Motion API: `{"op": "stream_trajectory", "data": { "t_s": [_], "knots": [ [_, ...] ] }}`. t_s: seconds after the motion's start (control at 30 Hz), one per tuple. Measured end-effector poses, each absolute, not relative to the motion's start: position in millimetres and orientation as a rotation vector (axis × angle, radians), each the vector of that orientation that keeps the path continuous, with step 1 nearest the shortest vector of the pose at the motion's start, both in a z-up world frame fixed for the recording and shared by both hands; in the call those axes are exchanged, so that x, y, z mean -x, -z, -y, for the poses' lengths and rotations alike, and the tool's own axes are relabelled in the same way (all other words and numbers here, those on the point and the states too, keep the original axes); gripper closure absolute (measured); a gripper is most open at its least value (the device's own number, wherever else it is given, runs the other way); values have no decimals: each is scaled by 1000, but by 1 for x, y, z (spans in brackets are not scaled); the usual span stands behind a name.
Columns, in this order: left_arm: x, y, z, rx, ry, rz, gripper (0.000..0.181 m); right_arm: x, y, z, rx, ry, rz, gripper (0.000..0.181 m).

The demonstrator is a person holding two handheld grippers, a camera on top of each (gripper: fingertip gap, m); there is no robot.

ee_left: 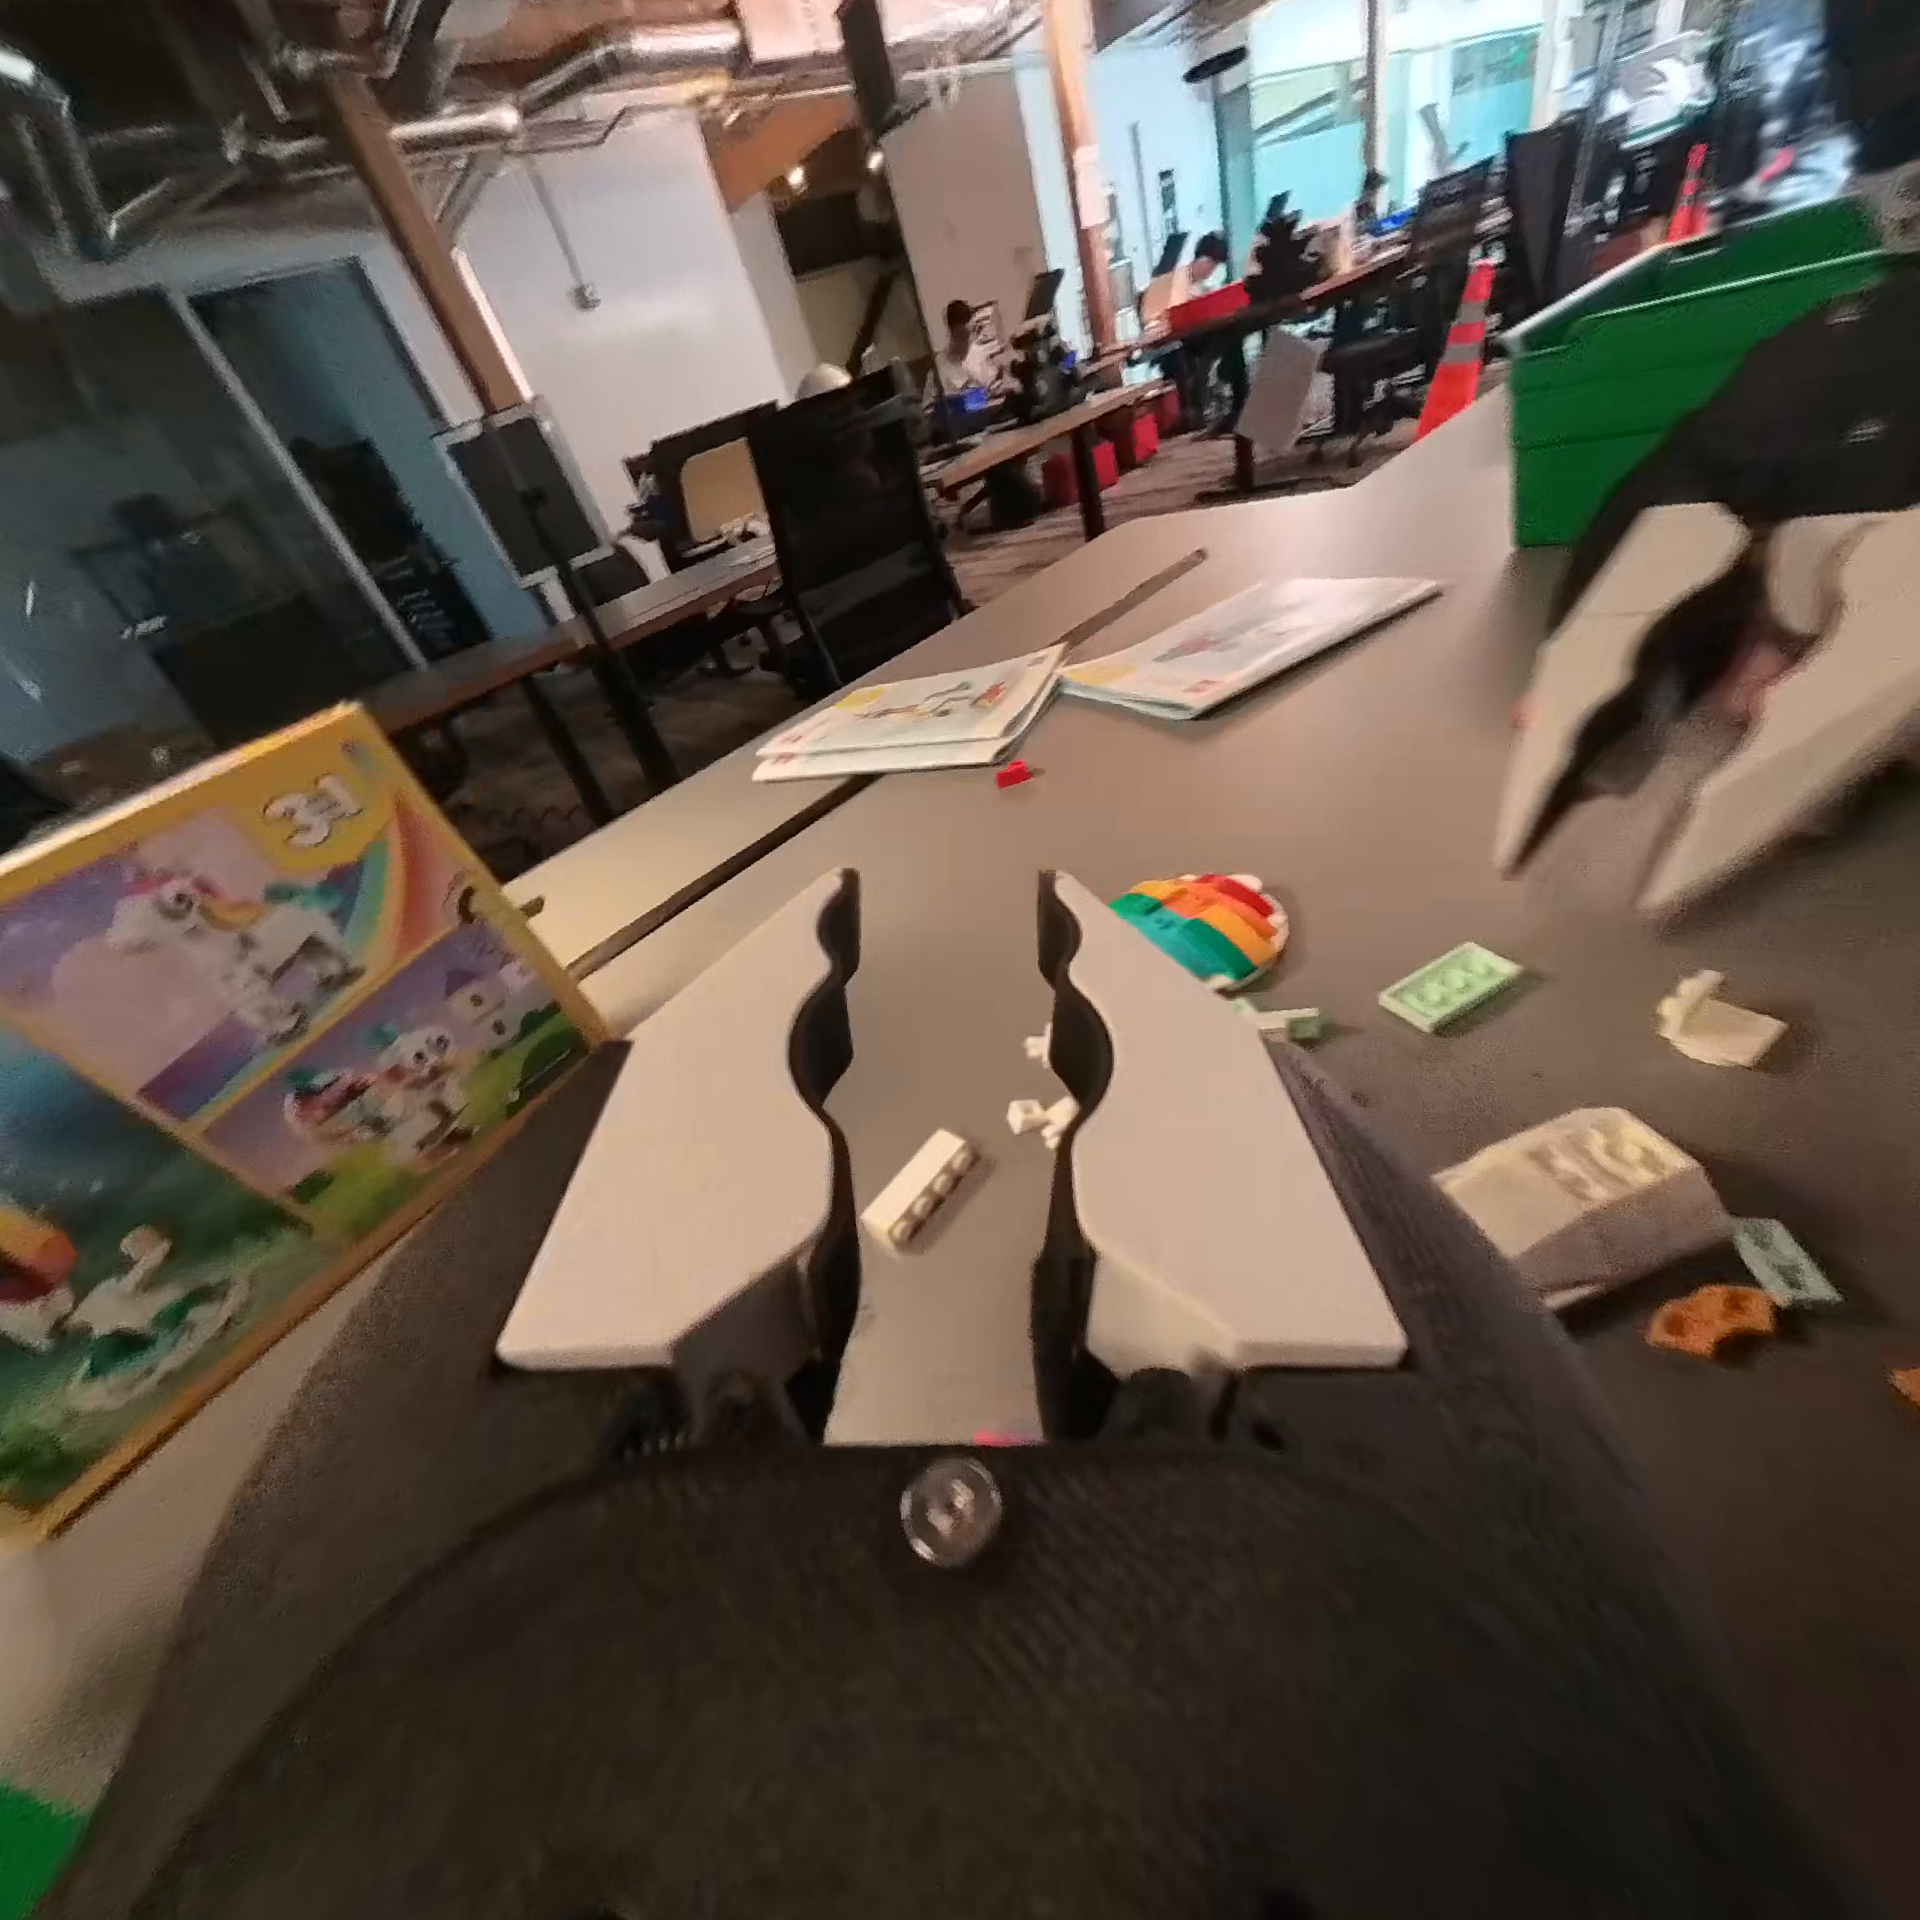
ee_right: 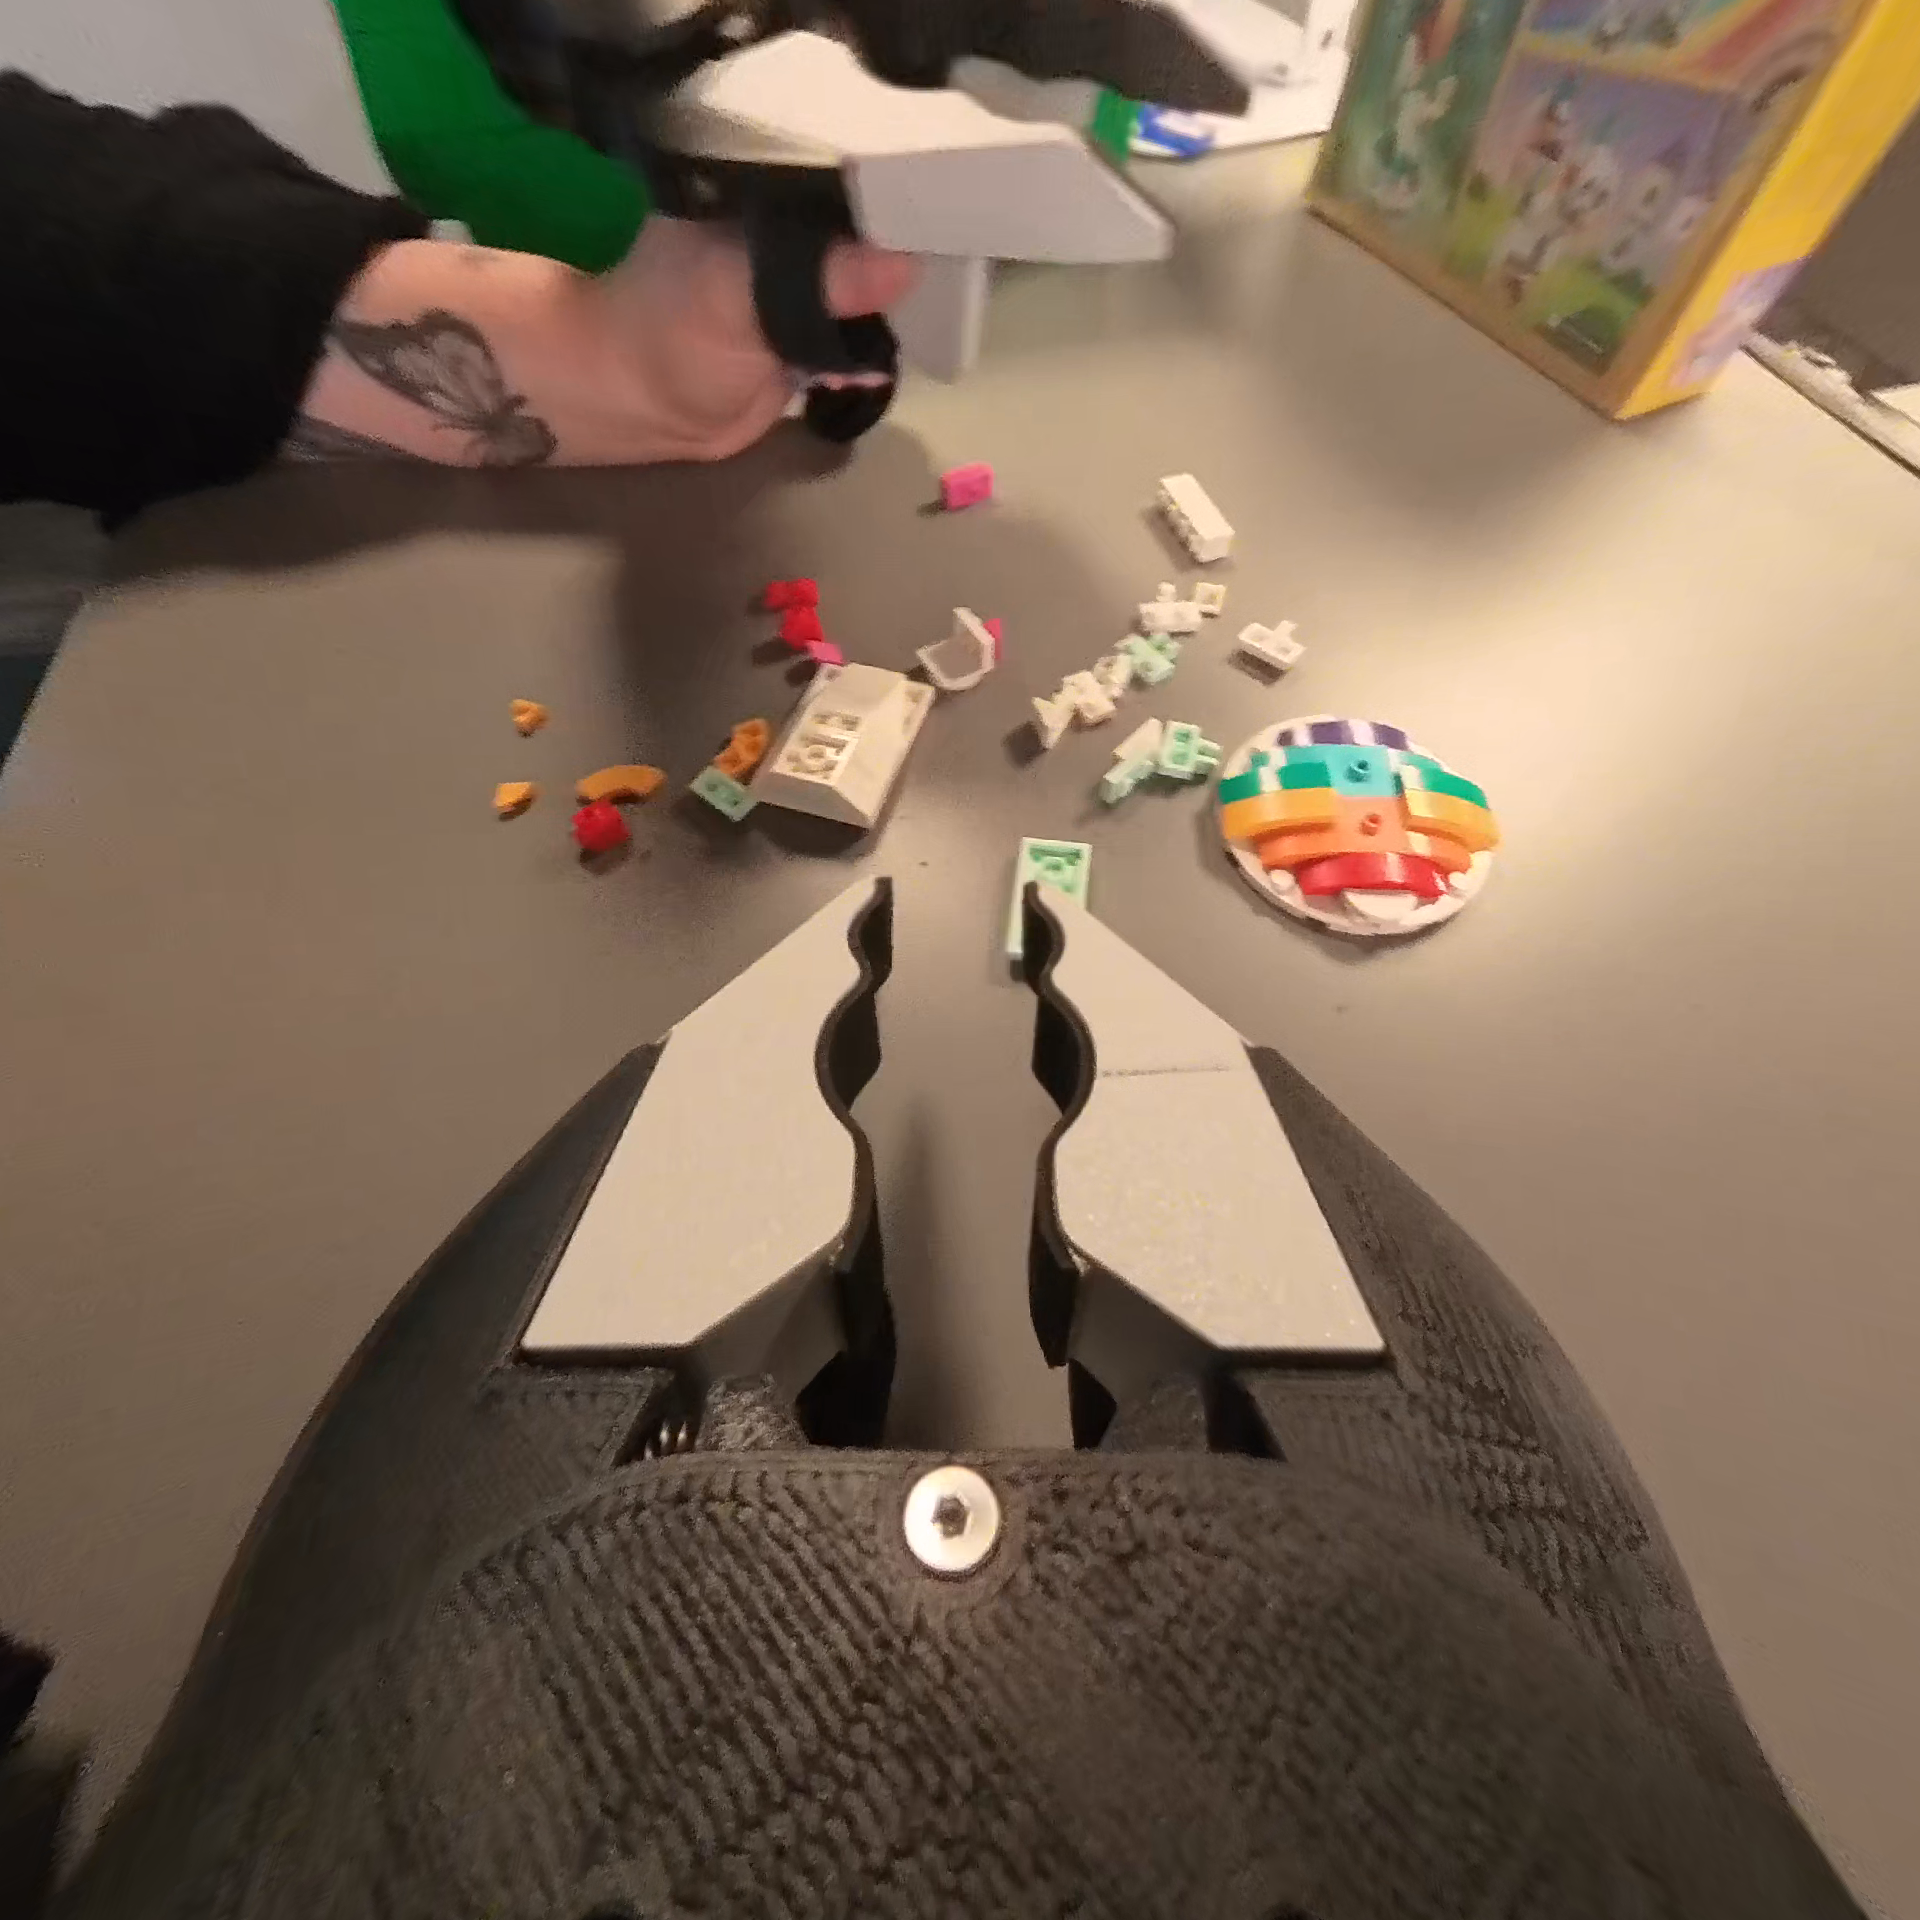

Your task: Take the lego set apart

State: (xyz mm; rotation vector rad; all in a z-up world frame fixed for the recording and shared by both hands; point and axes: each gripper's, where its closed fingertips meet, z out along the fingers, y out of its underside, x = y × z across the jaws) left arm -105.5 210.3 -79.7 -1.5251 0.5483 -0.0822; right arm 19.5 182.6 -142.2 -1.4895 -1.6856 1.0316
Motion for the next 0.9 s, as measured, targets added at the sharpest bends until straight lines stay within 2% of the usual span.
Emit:
{"op": "stream_trajectory", "data": {
  "t_s": [0.03,0.13,0.33,0.47,0.73,0.9],
  "knots": [
    [100,77,-206,1494,80,-577,149,-17,145,-188,1530,-998,1665,155],
    [97,71,-200,1424,38,-600,153,-10,156,-193,1588,-916,1689,149],
    [104,72,-204,1449,76,-543,154,14,159,-198,1575,-837,1690,151],
    [121,66,-206,1446,139,-428,154,27,169,-204,1713,-837,1657,152],
    [164,55,-205,1392,377,-114,153,32,172,-216,1803,-802,1578,161],
    [154,57,-206,1419,454,-144,153,36,173,-214,1742,-715,1616,169]
  ]
}}
